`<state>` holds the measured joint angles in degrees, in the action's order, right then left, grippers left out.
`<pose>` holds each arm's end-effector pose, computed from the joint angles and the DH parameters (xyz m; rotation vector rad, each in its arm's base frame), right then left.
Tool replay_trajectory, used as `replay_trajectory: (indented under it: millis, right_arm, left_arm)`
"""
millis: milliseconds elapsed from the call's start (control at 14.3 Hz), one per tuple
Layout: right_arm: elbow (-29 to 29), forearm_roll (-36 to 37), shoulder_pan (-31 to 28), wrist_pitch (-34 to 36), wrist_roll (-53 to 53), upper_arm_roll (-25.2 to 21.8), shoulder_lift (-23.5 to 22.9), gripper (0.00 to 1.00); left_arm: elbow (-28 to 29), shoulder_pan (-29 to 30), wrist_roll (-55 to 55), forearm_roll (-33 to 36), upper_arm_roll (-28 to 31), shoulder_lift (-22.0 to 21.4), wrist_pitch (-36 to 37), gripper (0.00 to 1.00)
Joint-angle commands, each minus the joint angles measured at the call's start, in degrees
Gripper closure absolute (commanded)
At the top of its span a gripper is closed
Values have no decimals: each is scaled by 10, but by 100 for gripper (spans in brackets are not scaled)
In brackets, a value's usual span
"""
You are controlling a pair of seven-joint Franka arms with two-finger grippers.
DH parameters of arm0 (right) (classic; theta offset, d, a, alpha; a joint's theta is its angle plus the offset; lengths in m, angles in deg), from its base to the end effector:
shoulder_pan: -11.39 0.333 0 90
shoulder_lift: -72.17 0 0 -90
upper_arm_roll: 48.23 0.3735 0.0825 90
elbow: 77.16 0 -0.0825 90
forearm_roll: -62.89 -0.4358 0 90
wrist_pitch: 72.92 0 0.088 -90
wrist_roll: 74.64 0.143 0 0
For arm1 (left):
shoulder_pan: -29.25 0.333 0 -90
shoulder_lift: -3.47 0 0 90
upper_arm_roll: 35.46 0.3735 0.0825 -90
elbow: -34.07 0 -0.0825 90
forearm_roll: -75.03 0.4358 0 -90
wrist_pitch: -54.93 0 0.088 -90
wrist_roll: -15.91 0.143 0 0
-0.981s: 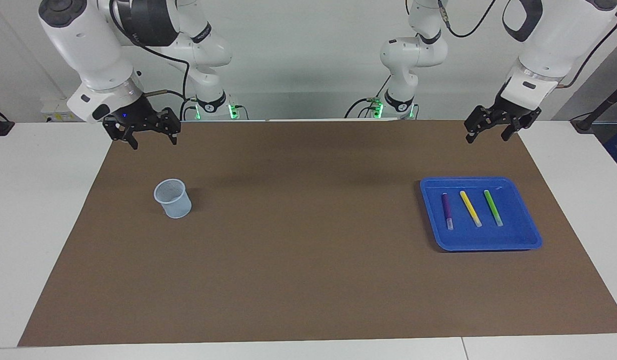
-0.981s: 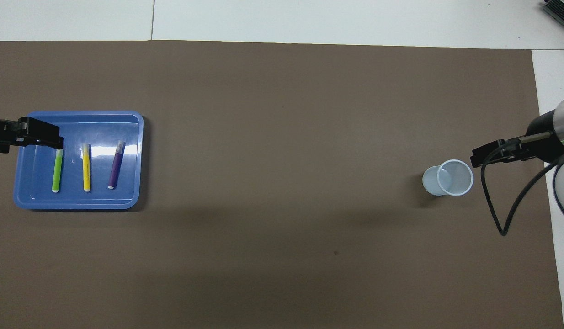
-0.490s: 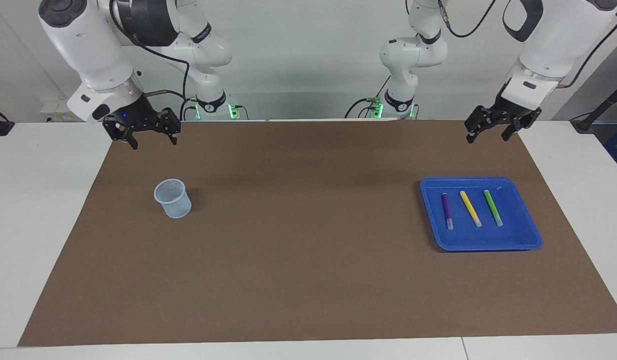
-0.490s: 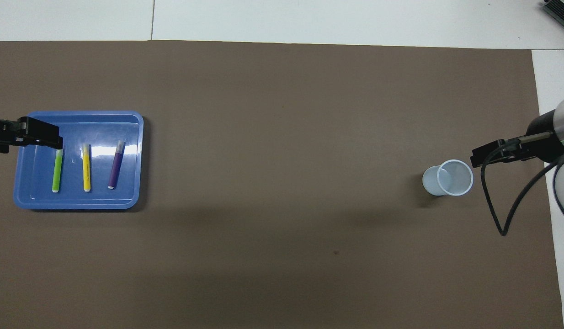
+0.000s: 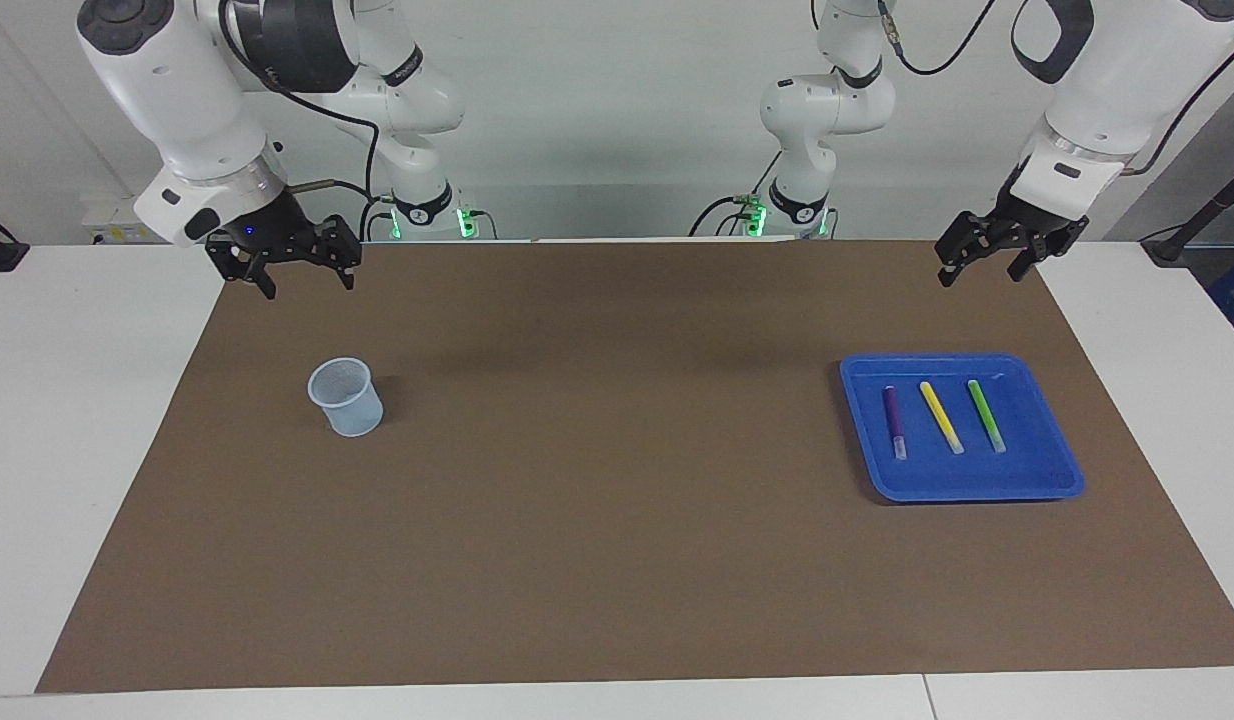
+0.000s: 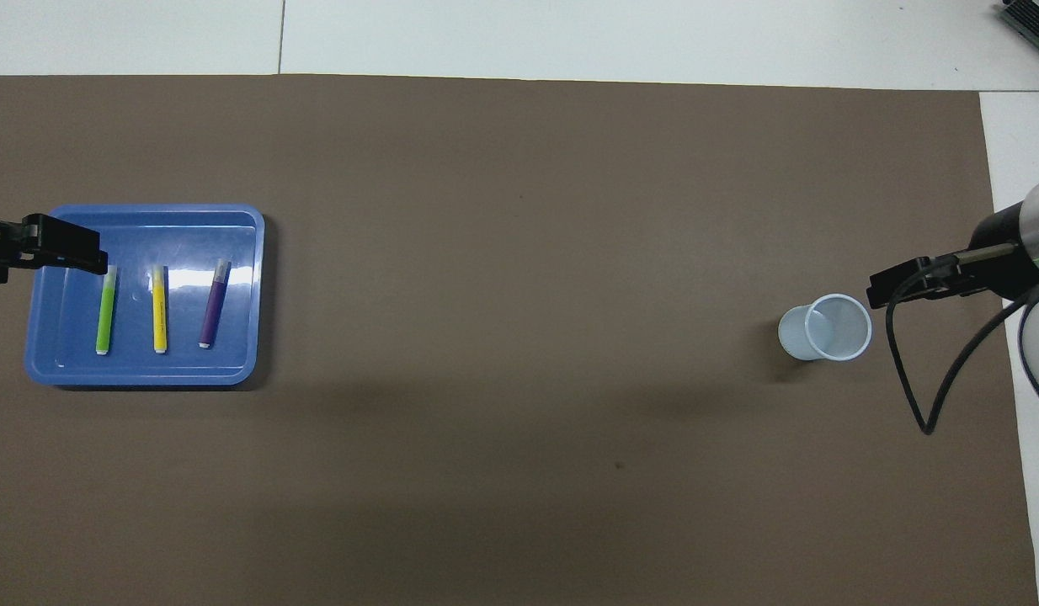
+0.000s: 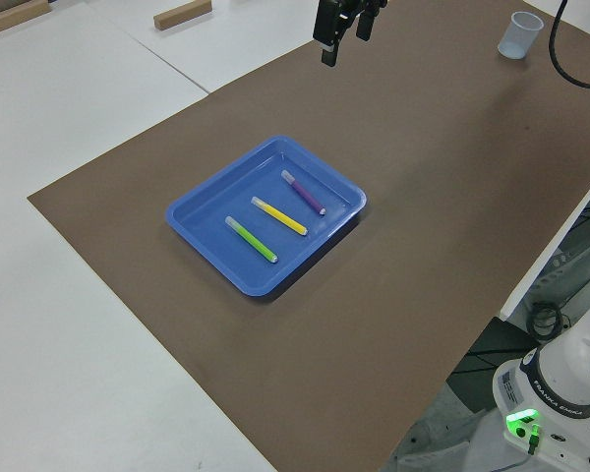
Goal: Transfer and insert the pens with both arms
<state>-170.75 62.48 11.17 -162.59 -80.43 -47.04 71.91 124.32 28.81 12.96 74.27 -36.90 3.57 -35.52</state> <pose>0.6018 0.0112 0.6101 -3.1238 -0.1842 0.1136 0.6073 -0.0218 0.6434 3.1281 0.0294 0.0019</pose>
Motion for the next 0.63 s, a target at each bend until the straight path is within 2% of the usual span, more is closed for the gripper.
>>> replay_trajectory:
  millis: [0, 561]
  right_arm:
    - [0, 4, -5, 4, 10, 4, 1, 0]
    - [0, 4, -5, 4, 10, 4, 1, 0]
  left_arm:
    - [13, 2, -9, -6, -1, -13, -14, 0]
    - [13, 2, -34, -6, -1, -15, -20, 0]
